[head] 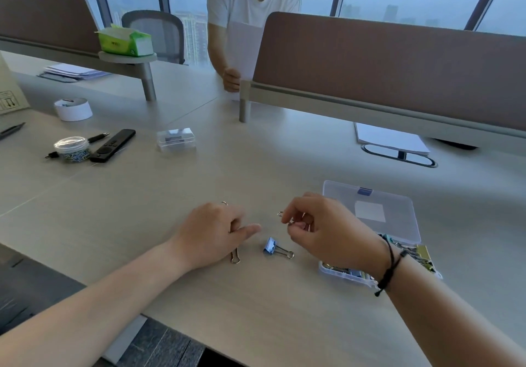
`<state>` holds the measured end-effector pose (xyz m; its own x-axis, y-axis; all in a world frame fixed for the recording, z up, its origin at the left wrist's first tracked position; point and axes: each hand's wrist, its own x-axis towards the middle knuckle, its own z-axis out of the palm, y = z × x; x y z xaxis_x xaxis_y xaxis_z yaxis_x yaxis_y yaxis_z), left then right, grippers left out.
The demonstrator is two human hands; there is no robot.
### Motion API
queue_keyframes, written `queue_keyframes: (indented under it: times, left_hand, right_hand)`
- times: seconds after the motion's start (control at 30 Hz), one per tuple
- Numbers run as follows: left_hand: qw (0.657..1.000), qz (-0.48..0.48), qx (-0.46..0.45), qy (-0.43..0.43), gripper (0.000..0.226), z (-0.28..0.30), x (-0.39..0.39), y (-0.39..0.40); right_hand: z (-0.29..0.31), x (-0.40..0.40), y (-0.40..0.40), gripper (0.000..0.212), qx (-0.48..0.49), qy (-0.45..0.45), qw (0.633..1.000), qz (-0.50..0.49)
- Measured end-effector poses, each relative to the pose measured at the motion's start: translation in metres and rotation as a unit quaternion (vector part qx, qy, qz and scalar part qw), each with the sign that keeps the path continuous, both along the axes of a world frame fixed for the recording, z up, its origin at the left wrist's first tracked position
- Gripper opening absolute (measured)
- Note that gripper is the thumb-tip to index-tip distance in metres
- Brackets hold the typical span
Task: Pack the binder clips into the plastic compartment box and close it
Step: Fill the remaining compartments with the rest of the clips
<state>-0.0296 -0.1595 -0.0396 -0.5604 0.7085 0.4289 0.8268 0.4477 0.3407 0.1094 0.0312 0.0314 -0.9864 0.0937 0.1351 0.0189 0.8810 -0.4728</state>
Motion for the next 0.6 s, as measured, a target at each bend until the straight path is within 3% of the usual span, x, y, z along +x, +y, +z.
queue_keyframes:
  times: [0.13, 0.23, 0.4, 0.6]
  left_hand:
    - [0.994, 0.01, -0.097, -0.038, 0.057, 0.011, 0.015, -0.007]
    - [0.982, -0.047, -0.172, -0.065, 0.067, 0.019, 0.012, -0.019]
    - [0.95, -0.136, -0.187, -0.209, 0.062, 0.031, -0.006, -0.034]
    - [0.934, -0.158, -0.143, -0.286, 0.031, 0.033, -0.014, -0.029]
  right_hand:
    - [-0.008, 0.014, 0.003, 0.023, -0.012, 0.014, 1.0, -0.005]
    - [-0.013, 0.015, -0.004, 0.024, 0.006, 0.005, 1.0, 0.015]
    - [-0.02, 0.002, -0.012, 0.024, 0.051, -0.006, 0.998, 0.036]
    - [-0.026, -0.002, -0.014, 0.022, 0.061, -0.047, 0.997, 0.025]
